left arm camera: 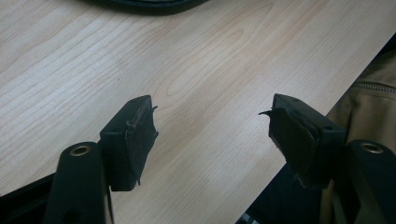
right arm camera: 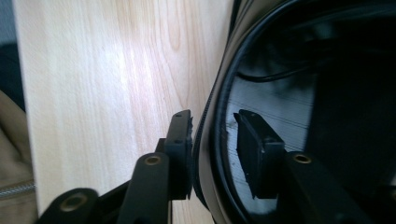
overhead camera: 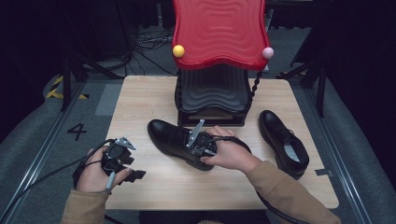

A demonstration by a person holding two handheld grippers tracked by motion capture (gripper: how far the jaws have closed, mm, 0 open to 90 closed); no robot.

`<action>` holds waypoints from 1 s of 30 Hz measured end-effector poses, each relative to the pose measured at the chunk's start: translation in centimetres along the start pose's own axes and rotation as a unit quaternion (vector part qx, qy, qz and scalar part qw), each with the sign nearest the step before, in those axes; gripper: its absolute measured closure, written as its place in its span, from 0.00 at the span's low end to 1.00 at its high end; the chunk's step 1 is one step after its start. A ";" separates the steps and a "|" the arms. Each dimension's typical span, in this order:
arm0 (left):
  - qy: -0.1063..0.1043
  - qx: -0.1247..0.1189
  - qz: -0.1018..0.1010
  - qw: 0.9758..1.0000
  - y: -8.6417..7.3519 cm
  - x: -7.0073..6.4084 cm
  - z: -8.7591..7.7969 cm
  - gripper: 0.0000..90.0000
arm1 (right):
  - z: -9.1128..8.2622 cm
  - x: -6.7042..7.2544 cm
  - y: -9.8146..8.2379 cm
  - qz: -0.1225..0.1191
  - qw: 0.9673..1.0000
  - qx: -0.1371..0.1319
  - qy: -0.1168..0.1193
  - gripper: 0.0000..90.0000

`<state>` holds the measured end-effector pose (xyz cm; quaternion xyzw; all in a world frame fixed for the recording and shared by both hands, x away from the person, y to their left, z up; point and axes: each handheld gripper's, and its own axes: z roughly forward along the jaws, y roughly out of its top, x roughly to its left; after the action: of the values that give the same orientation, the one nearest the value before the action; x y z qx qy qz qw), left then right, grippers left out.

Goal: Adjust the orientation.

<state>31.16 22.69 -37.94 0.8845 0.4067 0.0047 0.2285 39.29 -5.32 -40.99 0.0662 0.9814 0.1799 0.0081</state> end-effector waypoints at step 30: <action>-0.009 0.008 0.032 0.999 3.1 -0.1 1.3 0.35 | -5.8 5.2 -6.3 0.099 0.994 -0.052 0.000 0.93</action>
<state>33.56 20.31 -37.85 0.8989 0.3762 0.0012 0.2247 33.11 -12.55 -37.74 0.1628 0.9593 0.2308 -0.0064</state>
